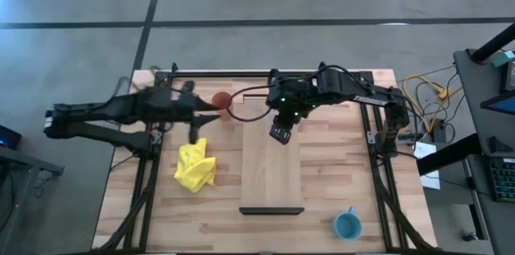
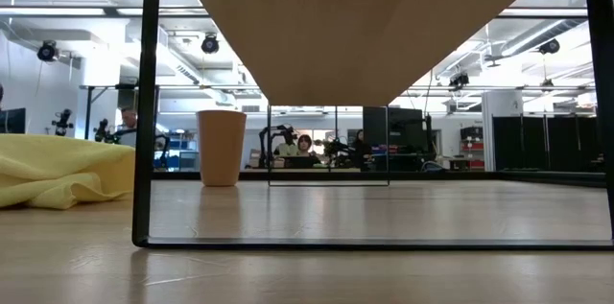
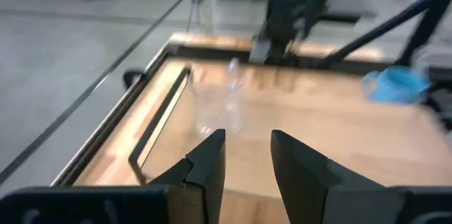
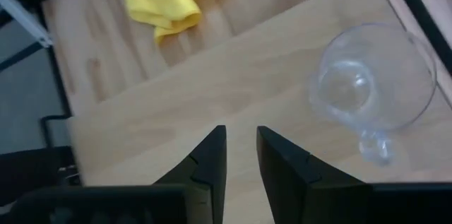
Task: Stack small to large cups/mugs on shelf
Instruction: Put the blue mug on the shelf
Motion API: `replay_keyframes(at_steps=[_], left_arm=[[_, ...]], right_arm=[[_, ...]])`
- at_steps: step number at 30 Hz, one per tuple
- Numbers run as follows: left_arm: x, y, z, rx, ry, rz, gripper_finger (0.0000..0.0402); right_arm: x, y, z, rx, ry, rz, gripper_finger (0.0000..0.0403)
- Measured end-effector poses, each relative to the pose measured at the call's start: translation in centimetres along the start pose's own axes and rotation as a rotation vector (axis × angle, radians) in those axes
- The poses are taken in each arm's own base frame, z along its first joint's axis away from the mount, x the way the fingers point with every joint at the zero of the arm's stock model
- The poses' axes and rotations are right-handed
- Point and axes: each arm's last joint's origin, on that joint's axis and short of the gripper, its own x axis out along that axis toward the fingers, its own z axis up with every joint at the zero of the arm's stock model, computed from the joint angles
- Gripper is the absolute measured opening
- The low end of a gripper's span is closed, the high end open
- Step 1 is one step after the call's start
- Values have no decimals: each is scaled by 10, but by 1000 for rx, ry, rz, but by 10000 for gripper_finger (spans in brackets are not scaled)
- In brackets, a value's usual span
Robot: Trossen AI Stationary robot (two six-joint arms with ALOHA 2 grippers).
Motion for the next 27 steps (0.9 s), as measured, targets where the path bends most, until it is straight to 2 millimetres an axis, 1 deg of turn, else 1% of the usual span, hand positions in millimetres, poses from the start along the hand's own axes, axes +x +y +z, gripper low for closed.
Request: replay_keyframes(at_steps=[2, 4, 6, 9, 11, 14, 17, 21, 27], left_arm=[[9, 0, -1, 7, 39, 43, 102], [13, 1, 3, 11, 53, 91, 102], [17, 2, 2, 29, 139, 134, 102], [23, 1, 1, 49, 284, 151, 102], [25, 1, 5, 5, 332, 162, 102], [29, 0, 13, -63, 327, 174, 102], [34, -1, 20, -58, 324, 173, 102], [35, -2, 26, -60, 311, 172, 102], [33, -2, 30, -63, 295, 170, 102]], right_arm=[[-6, 6, -3, 22, 3, 13, 73], [-12, 11, -7, 51, 21, 27, 73], [-17, 16, -11, 78, 34, 33, 75], [-21, 25, -19, 95, 70, 31, 77], [-22, 30, -26, 83, 106, 22, 76], [-21, 41, -36, 59, 144, 20, 73], [-19, 52, -44, 94, 169, 35, 71], [-16, 67, -55, 97, 222, 69, 70], [-8, 80, -74, 151, 287, 39, 70]])
